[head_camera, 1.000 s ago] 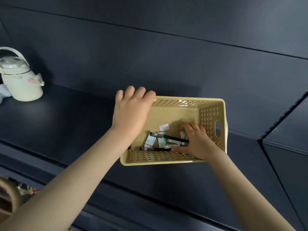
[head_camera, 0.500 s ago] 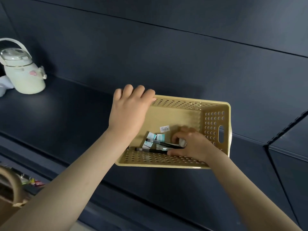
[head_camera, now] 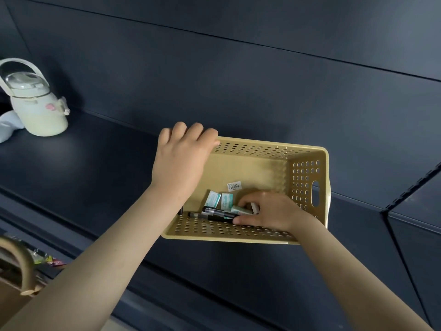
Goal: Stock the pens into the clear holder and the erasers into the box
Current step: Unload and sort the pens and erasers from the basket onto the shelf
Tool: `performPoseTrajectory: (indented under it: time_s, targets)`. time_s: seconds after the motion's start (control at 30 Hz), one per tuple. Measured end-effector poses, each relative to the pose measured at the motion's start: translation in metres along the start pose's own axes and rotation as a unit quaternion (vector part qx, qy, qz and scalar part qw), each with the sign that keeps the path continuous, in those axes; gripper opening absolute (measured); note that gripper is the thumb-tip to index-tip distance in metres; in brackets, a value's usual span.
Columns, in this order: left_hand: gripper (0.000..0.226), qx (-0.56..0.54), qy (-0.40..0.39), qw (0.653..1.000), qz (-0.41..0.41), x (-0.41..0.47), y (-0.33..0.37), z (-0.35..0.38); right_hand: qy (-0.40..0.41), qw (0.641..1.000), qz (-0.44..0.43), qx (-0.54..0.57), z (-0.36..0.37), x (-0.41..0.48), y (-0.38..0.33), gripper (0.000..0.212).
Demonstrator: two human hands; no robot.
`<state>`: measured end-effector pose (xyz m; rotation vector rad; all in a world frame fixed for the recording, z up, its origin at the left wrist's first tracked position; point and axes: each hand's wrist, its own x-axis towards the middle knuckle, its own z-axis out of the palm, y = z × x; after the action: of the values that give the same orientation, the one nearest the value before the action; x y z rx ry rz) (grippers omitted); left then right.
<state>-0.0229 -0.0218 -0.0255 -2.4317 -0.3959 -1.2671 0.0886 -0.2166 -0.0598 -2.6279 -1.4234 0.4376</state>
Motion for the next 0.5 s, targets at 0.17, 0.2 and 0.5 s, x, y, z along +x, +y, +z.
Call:
performPoseTrajectory:
  time_s: [0.17, 0.2, 0.5]
  targets:
    - [0.025, -0.011, -0.010, 1.000, 0.002, 0.003, -0.002, 0.002, -0.032, 0.998, -0.009, 0.050, -0.004, 0.001, 0.005, 0.047]
    - [0.027, -0.012, -0.013, 1.000, 0.003, 0.004, -0.002, 0.003, -0.039, 0.997, -0.012, 0.063, -0.004, 0.002, 0.006, 0.045]
    - [0.030, -0.018, -0.023, 1.000, 0.000, 0.004, -0.002, 0.006, -0.101, 0.986, -0.014, 0.131, -0.011, 0.012, 0.004, 0.051]
